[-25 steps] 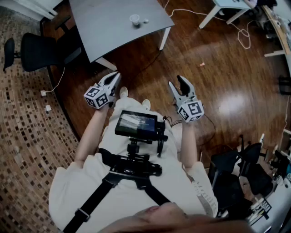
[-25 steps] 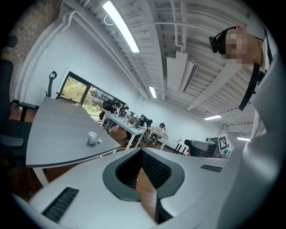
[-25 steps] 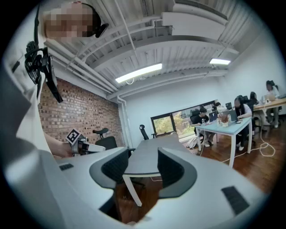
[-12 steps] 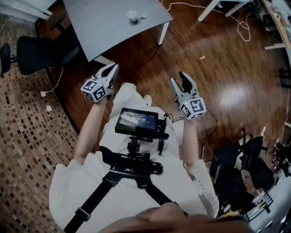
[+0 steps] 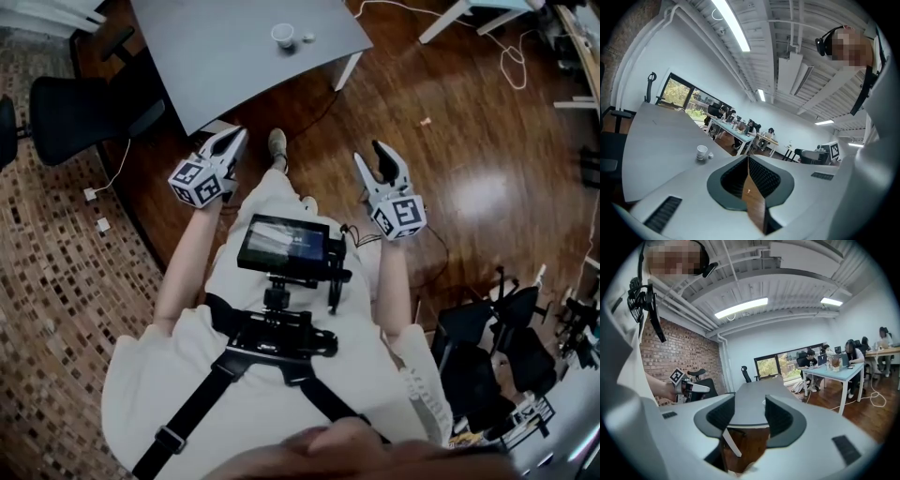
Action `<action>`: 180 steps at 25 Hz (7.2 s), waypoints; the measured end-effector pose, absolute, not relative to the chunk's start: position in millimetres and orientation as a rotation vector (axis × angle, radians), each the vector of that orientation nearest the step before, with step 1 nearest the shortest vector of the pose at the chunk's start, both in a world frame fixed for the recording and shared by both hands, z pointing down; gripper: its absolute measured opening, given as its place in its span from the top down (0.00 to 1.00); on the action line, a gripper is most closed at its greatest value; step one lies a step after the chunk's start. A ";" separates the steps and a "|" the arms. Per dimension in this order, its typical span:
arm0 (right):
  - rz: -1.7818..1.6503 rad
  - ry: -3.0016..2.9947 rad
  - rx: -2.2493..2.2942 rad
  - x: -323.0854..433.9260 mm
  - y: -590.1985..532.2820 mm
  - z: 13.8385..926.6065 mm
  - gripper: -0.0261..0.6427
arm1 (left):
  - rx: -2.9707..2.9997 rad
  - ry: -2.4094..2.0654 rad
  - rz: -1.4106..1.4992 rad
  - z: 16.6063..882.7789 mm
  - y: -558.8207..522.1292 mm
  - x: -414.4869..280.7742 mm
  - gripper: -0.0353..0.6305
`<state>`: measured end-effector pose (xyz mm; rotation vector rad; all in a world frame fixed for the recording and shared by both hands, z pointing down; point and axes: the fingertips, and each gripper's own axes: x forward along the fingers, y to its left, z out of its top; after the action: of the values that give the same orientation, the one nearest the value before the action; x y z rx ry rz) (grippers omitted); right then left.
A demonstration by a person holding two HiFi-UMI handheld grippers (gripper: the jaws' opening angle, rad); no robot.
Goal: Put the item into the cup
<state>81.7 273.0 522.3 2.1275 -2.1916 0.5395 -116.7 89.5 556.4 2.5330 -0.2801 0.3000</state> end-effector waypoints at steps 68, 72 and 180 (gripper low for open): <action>0.798 -1.930 0.858 210.3 -115.4 908.3 0.74 | 2.227 -0.775 0.611 645.0 -140.5 58.9 0.88; 0.793 -1.934 0.801 205.6 -111.6 915.6 0.84 | 2.201 -0.826 0.599 645.5 -137.2 51.7 0.88; 0.740 -2.200 2.043 85.4 33.4 609.8 0.59 | 2.518 -0.251 0.524 624.8 -84.7 -111.8 0.88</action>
<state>85.4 33.4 609.8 2.0432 -2.2005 0.7403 -111.8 -84.7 624.8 2.5184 -0.2506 0.5243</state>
